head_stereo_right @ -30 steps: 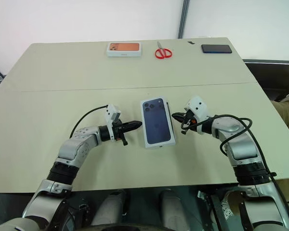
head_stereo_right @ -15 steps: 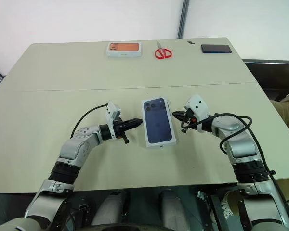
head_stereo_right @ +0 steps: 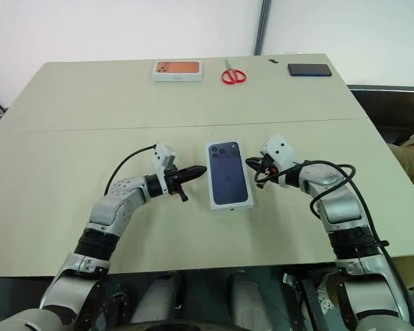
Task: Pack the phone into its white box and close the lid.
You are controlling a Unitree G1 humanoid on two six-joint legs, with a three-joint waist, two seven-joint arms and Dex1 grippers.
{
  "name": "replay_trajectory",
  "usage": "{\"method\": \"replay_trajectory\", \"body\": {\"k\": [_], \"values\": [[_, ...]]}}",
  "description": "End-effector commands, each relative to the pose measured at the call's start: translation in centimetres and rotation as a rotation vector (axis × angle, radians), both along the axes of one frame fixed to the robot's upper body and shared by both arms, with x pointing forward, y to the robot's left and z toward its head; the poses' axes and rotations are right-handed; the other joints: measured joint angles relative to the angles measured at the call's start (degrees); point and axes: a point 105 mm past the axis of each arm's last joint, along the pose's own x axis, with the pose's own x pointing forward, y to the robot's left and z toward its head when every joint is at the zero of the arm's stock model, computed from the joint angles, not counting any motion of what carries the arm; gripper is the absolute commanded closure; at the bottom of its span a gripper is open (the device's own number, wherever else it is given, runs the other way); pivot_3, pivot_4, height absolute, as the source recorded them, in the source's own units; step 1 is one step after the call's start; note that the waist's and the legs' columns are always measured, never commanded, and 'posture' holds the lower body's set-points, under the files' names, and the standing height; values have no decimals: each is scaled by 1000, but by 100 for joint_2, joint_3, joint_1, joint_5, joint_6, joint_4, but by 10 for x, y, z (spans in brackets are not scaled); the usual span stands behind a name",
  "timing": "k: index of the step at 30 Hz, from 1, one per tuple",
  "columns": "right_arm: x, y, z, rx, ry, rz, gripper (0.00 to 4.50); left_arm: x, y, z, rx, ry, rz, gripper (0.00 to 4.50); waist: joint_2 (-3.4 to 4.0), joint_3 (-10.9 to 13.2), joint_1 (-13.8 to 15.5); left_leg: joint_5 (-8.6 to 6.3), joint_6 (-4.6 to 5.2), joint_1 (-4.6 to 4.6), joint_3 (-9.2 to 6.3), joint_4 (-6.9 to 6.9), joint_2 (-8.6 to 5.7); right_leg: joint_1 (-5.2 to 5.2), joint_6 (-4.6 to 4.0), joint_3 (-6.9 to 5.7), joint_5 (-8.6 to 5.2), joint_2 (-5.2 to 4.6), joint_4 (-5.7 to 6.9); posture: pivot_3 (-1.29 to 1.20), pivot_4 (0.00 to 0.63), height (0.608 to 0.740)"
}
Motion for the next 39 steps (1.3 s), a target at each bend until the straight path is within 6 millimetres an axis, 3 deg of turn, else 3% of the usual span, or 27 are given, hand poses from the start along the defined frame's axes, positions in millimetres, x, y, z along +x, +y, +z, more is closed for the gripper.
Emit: {"method": "replay_trajectory", "body": {"k": [1, 8, 20, 26, 30, 35, 39], "values": [[6, 6, 17, 3, -64, 13, 4458, 3, -5, 14, -23, -47, -8, 4500, 0, 0, 1, 0, 0, 0, 0, 0, 0, 0, 0, 0, 0, 0, 0, 0, 150, 740], [10, -3, 13, -62, -76, -18, 4458, 7, -2, 17, -21, -55, 2, 4500, 0, 0, 1, 0, 0, 0, 0, 0, 0, 0, 0, 0, 0, 0, 2, 0, 150, 740], [16, -11, 29, -66, -145, -58, 4458, 4, 1, 17, -30, -57, 14, 4500, 0, 0, -5, 0, 0, 1, 0, 0, -1, 0, 0, 0, 0, -1, 5, 0, 150, 740], [28, -14, 48, 3, -202, -121, 4458, 19, 9, 43, -80, -119, 82, 4500, 0, 0, 2, 1, -2, 1, -1, 1, -1, -1, 0, 0, 0, -1, 8, 0, 150, 740], [30, -7, 54, 46, -215, -104, 4458, 25, 4, 51, -91, -144, 85, 4500, 0, 0, 5, 1, -2, 1, 0, 1, -3, 0, 0, 0, 1, -2, 8, 0, 150, 740], [21, 12, 37, 31, -164, -17, 4458, 30, -3, 51, -97, -148, 87, 4500, 0, 0, -2, 1, -2, 1, 0, 1, -3, 0, 0, 0, 1, -2, 9, 0, 150, 740], [22, 10, 16, -47, -115, -36, 4458, 30, -8, 33, -51, -112, 74, 4500, 0, -1, -15, 1, -2, 3, 0, 0, -2, -1, 0, 0, 1, -1, 13, 0, 150, 740]]}}
